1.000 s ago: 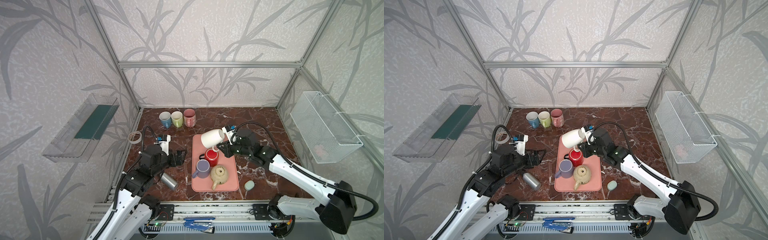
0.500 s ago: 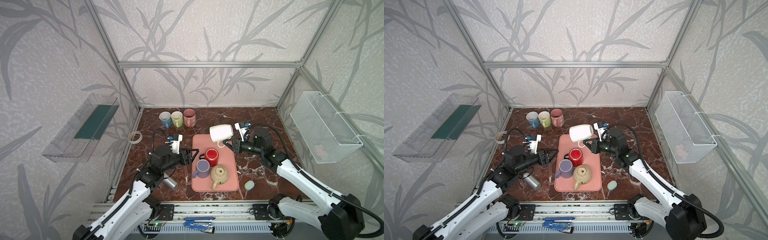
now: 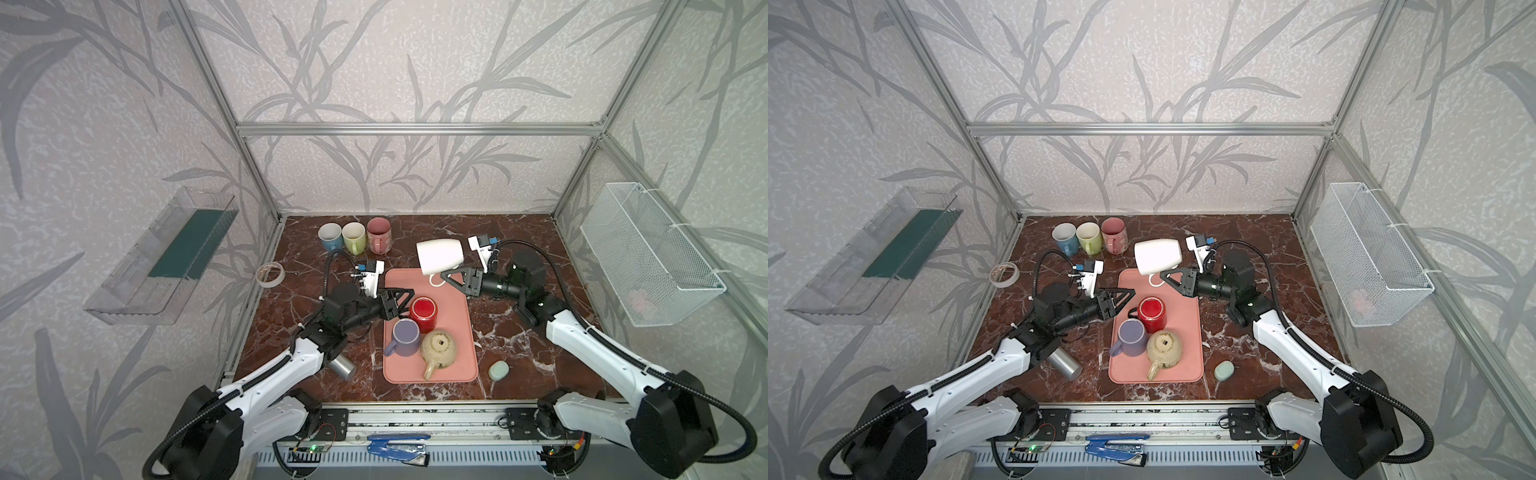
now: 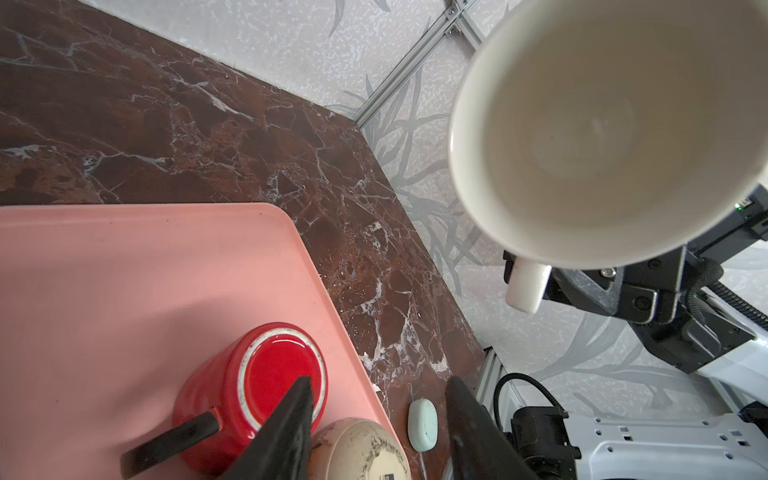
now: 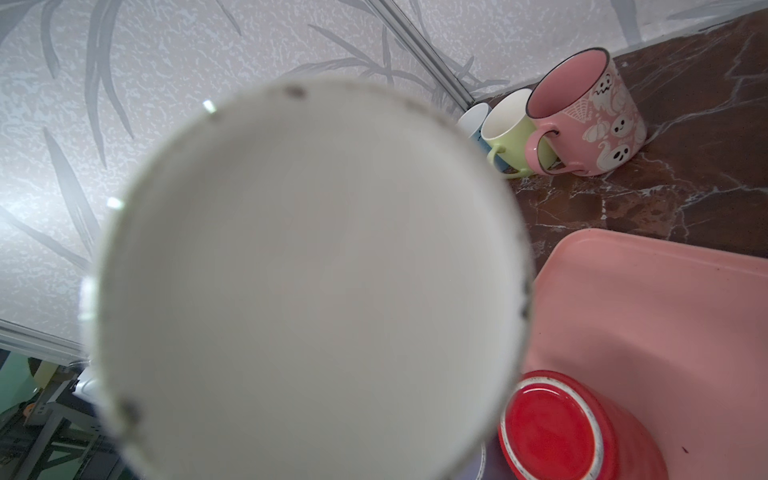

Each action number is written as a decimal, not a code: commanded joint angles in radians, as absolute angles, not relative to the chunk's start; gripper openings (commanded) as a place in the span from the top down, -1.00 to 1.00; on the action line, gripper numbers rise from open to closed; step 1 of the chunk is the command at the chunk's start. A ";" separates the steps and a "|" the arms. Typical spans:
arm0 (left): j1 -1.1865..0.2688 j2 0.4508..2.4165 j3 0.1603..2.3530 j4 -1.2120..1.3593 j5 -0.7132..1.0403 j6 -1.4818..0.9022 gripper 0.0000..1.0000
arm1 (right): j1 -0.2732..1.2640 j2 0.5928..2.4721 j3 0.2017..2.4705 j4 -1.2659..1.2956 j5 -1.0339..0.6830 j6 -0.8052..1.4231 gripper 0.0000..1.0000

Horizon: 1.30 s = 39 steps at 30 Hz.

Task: Turn the mug right side up
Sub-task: 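Hold the white mug with the right gripper while the left gripper grasps it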

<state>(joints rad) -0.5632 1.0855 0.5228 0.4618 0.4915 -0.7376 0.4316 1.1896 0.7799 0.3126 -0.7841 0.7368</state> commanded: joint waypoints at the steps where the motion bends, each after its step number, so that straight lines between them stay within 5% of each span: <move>1: -0.578 1.103 0.571 0.586 0.515 -0.743 0.01 | 0.427 1.188 0.779 0.425 -0.825 0.733 1.00; 39: -0.617 1.345 0.669 0.877 0.614 -0.782 0.47 | 0.421 1.356 0.714 0.782 -0.965 0.892 1.00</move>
<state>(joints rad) -0.6132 1.3430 0.6224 0.8051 0.6033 -0.7715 0.4210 1.3575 0.7151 0.6567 -0.9154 0.8783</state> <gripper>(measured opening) 0.268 0.146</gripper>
